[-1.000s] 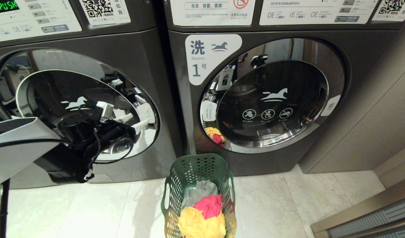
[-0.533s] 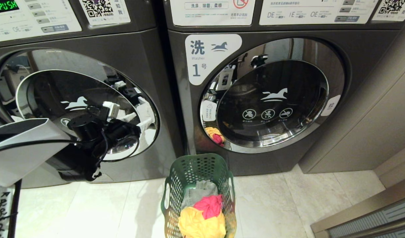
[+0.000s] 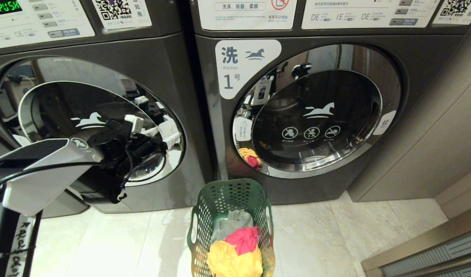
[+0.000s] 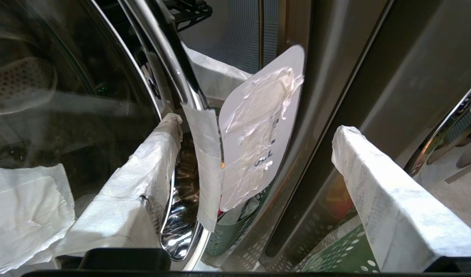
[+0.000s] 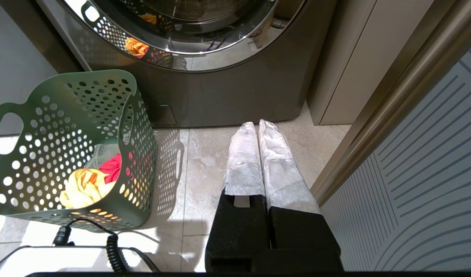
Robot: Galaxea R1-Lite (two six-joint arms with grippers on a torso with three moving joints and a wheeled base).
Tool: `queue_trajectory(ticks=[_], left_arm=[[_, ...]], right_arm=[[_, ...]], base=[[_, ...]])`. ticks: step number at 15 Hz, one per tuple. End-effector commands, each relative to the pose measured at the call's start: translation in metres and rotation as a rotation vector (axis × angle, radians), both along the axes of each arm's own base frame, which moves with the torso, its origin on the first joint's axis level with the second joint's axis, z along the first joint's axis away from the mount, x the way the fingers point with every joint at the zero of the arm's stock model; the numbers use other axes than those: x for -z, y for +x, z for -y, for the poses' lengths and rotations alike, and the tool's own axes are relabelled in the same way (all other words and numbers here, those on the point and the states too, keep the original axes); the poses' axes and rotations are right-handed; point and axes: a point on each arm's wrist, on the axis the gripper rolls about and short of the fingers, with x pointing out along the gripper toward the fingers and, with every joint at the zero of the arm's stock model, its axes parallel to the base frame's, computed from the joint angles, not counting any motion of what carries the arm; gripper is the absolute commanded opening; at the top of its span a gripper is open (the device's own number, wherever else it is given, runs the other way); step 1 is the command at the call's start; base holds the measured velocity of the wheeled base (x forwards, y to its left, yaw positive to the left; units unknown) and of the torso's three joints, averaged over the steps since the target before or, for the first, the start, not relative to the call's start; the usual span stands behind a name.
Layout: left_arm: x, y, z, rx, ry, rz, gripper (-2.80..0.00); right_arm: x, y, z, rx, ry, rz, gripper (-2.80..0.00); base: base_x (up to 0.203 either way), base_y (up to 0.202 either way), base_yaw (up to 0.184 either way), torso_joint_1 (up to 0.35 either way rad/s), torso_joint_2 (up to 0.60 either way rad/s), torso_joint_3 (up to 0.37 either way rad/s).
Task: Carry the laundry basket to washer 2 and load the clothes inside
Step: Open the lid of the washing machine
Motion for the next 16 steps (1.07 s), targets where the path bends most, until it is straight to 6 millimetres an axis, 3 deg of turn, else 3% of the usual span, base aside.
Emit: queue_trajectory(ticks=[1,8,16], left_arm=[[0.007,0.004,0.0,0.005,-0.003,-0.005,0.0],[0.01,0.005,-0.006,0.167,-0.025,-0.038,0.0],[0.023,0.04,-0.008,0.281,-0.082,-0.017,0.0]], right_arm=[[0.0,0.0,0.0,-0.001,0.0,-0.001,-2.8],[0.0,0.0,0.0,-0.001,0.0,-0.001,-2.8],[0.0,0.0,0.0,-0.001,0.0,0.0,-2.8]], base=[[0.0,0.0,0.0,0.0,0.0,0.0],[0.0,0.0,0.0,0.0,0.0,0.0],[0.0,0.0,0.0,0.0,0.0,0.0]])
